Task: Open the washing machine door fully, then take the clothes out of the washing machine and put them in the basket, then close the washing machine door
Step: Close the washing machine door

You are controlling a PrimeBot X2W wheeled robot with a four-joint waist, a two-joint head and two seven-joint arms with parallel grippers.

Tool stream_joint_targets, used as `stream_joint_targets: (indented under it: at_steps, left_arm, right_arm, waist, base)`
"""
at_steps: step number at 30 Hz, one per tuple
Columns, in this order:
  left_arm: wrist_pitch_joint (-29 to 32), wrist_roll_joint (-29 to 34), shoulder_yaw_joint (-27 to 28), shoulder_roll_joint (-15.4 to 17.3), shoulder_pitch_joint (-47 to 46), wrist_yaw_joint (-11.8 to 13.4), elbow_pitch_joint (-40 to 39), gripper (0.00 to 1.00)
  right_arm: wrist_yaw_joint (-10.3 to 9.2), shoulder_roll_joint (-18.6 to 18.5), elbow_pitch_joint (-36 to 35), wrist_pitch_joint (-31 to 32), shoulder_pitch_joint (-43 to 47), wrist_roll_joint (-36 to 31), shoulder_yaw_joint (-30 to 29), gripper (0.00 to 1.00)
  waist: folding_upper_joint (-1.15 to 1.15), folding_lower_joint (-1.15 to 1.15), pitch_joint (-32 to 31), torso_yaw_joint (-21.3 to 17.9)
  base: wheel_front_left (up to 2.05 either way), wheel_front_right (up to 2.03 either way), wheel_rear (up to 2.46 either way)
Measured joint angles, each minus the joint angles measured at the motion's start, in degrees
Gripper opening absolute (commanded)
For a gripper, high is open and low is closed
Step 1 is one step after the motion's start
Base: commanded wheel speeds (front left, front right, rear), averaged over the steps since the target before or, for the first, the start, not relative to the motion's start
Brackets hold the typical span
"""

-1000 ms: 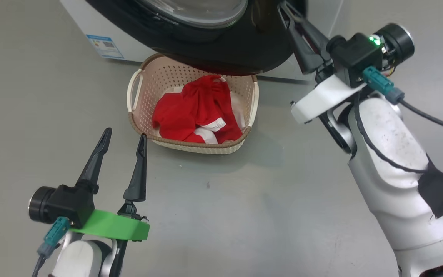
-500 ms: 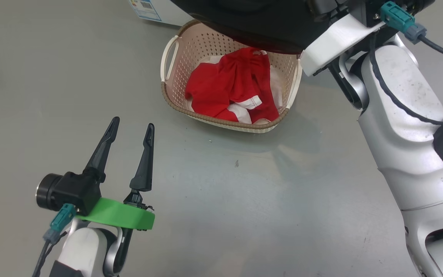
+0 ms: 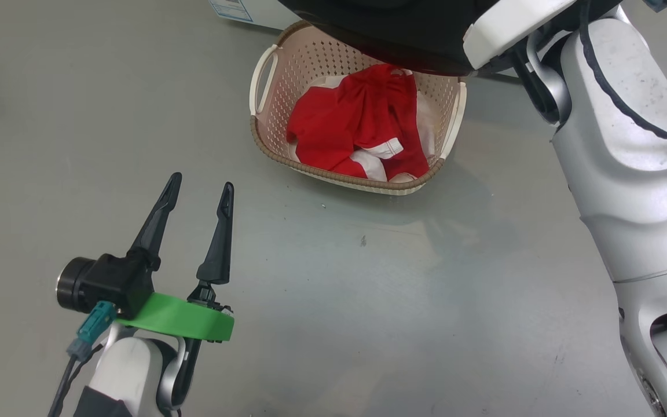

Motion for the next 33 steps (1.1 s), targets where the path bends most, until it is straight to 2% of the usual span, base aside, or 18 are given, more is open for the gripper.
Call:
stream_joint_targets:
  at_steps: [12, 33]
  left_arm:
    - [-0.01, 0.0, 0.01, -0.31, -2.08, -0.11, 0.01, 1.0]
    - [-0.19, 0.01, 0.0, -0.91, -4.59, -1.07, -0.52, 1.0]
  right_arm:
    - [0.52, -0.96, 2.8, -0.51, -5.03, 0.02, -0.77, 0.0]
    - [0.37, -5.34, 9.62, -1.02, -13.09, 0.98, -5.52, 0.0]
  waist:
    - [0.0, 0.0, 2.42, -0.42]
    - [0.0, 0.0, 5.57, 0.75]
  base:
    - [0.0, 0.0, 0.0]
    - [0.0, 0.0, 0.0]
